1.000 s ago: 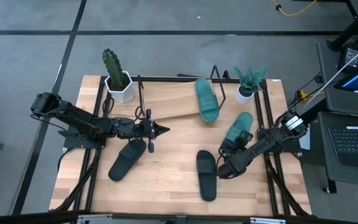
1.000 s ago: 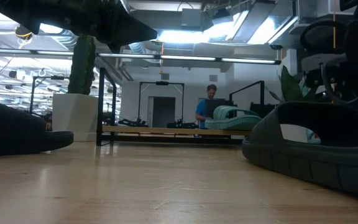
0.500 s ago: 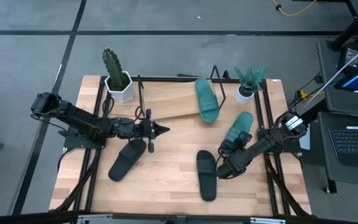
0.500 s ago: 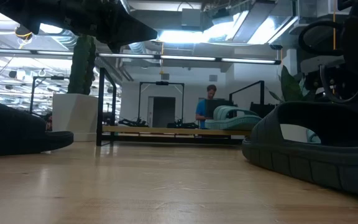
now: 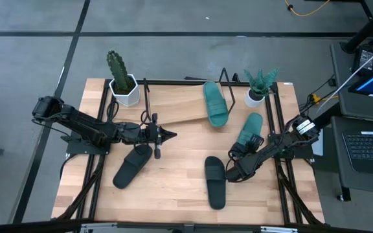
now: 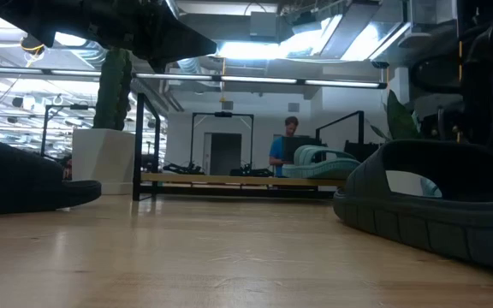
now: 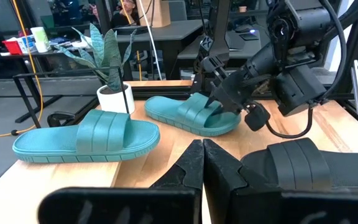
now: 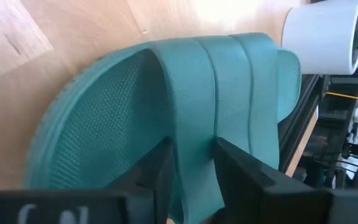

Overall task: Pick and place slides into the shelf
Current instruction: Put the green slide on the shelf

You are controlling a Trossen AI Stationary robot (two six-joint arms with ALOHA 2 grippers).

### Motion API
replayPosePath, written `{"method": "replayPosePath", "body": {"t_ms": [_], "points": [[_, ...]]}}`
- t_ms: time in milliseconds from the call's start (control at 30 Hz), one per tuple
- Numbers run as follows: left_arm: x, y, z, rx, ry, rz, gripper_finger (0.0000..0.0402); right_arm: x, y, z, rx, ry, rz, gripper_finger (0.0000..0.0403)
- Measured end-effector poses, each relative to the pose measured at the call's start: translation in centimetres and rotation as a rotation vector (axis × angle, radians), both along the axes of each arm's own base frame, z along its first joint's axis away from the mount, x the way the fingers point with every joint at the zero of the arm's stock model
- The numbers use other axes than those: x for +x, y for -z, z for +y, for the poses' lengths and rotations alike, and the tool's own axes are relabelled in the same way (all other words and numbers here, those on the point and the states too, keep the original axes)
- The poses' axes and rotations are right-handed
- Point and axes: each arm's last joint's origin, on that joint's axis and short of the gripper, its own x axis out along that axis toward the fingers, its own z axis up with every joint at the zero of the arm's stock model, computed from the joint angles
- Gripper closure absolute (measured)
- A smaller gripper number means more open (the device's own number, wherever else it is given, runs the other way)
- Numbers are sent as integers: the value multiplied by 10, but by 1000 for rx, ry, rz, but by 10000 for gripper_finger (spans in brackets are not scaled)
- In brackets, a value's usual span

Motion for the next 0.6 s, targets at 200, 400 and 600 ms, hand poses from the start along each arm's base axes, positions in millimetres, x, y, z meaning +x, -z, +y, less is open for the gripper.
{"method": "replayPosePath", "body": {"t_ms": [200, 400, 600], "points": [[0, 0, 0, 0, 0, 0, 401, 0, 0, 0, -1, -2, -1, 383], [0, 0, 0, -1, 0, 0, 401, 3, -4, 4, 4, -8, -11, 395], [0, 0, 0, -1, 1, 0, 401, 13, -18, 22, 39, -51, -70, 397]]}}
